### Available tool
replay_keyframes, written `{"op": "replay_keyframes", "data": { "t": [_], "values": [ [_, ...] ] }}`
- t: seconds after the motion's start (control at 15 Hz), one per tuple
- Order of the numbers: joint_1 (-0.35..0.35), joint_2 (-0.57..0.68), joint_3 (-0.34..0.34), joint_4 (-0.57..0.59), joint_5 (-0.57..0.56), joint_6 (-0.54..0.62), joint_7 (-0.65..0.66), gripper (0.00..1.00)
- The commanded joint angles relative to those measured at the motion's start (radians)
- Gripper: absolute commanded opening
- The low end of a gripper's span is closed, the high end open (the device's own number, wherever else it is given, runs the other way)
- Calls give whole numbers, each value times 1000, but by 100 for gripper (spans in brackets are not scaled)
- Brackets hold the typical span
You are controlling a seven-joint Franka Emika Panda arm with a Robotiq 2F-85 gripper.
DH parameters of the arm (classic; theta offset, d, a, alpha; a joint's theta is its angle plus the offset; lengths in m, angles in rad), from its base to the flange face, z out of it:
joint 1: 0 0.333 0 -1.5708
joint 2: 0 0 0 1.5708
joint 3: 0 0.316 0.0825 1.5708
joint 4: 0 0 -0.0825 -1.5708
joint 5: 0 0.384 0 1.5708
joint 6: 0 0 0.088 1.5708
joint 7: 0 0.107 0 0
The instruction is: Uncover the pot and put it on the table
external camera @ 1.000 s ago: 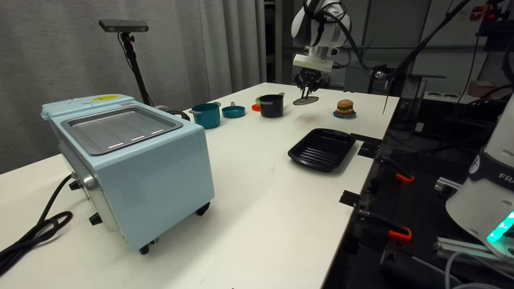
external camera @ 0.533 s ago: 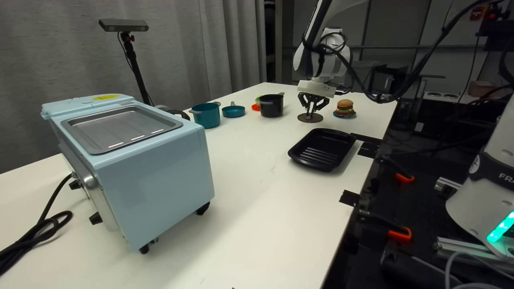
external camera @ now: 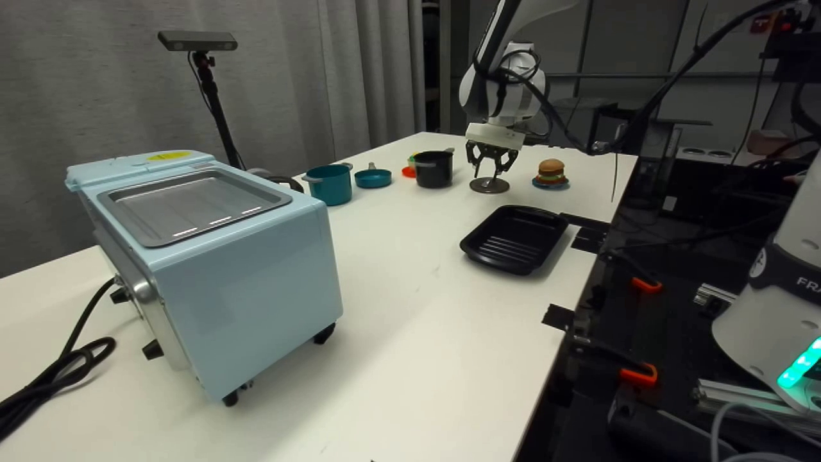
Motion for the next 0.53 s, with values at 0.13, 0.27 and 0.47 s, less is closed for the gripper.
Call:
{"op": "replay_keyframes", "data": {
  "t": [0.13,0.27,0.47],
  "values": [
    [-25,3,2,78,3,-95,-22,99],
    [-22,-9,-10,77,-5,-108,-19,100],
    [-27,-32,-17,77,-13,-121,-34,100]
  ]
}}
